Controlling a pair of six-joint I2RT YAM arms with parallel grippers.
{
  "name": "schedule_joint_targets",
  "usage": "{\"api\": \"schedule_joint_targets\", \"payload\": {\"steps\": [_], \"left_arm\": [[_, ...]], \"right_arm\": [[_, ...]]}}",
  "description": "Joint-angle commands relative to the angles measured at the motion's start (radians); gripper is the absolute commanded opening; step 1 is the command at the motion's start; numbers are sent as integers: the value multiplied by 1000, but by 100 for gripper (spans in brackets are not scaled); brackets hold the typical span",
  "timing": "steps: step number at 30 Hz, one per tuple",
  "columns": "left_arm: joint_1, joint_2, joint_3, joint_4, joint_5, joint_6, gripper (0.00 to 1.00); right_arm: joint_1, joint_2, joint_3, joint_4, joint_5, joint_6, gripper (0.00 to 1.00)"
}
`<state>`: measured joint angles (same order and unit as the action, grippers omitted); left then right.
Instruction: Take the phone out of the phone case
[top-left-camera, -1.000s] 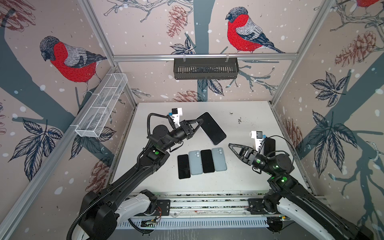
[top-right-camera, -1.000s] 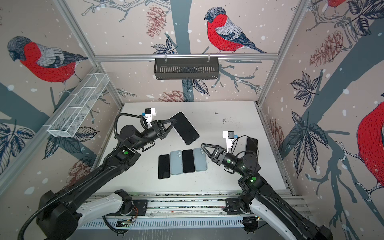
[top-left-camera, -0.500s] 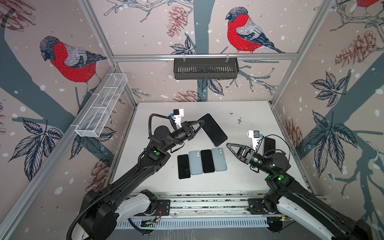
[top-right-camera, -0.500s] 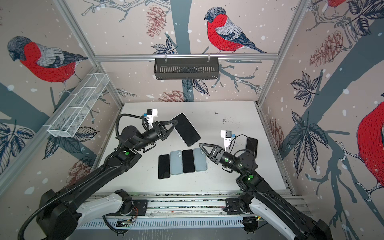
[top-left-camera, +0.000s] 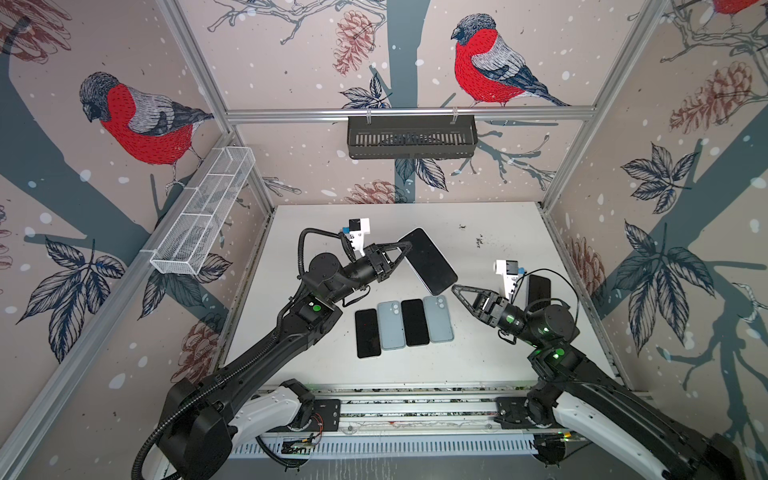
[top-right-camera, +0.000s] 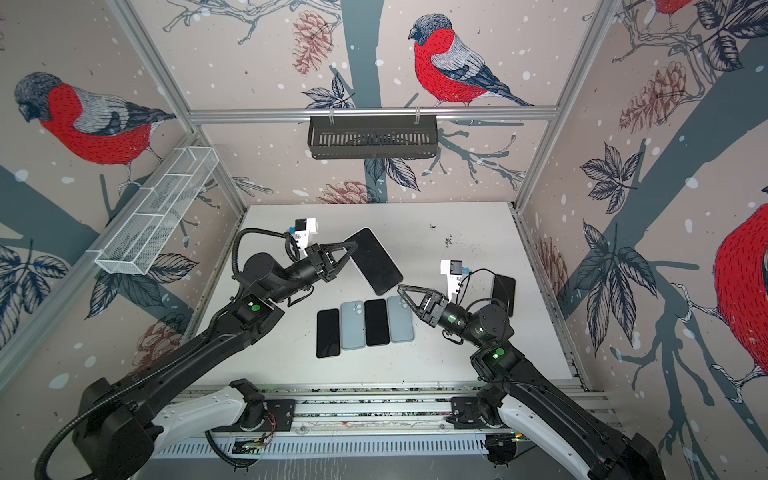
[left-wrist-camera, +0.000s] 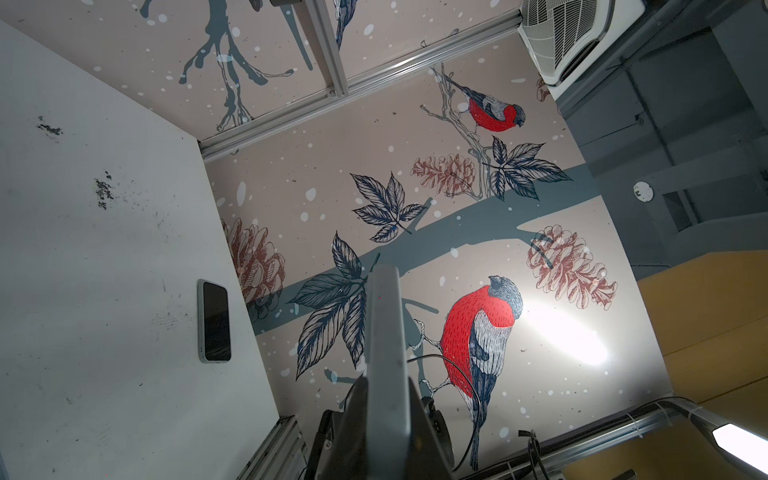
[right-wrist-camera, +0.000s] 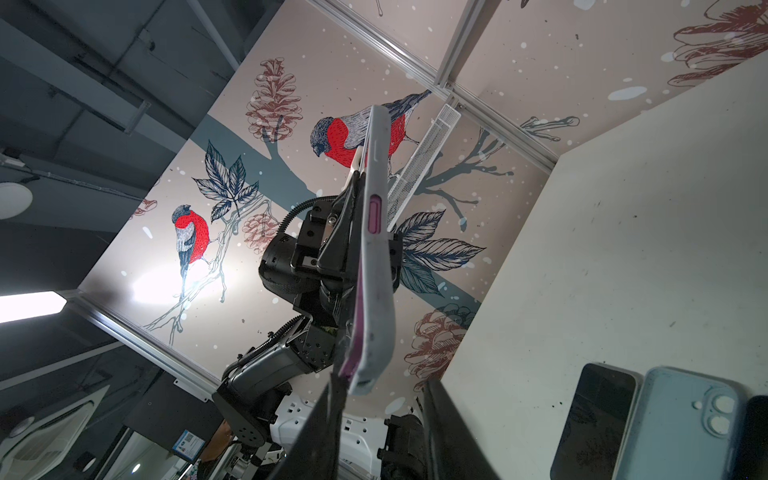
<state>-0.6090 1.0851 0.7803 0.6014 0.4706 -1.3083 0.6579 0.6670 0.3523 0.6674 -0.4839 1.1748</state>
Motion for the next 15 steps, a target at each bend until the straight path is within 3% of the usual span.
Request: {"api": "schedule_joint_targets", "payload": {"steps": [1, 15], "left_arm": [[-5, 2, 4, 105, 6, 4, 0], [-13, 2, 4, 125, 6, -1, 0]], "right_arm": [[0, 8, -1, 71, 3, 14, 34], [-4, 29, -10, 92, 0, 19, 34]]}}
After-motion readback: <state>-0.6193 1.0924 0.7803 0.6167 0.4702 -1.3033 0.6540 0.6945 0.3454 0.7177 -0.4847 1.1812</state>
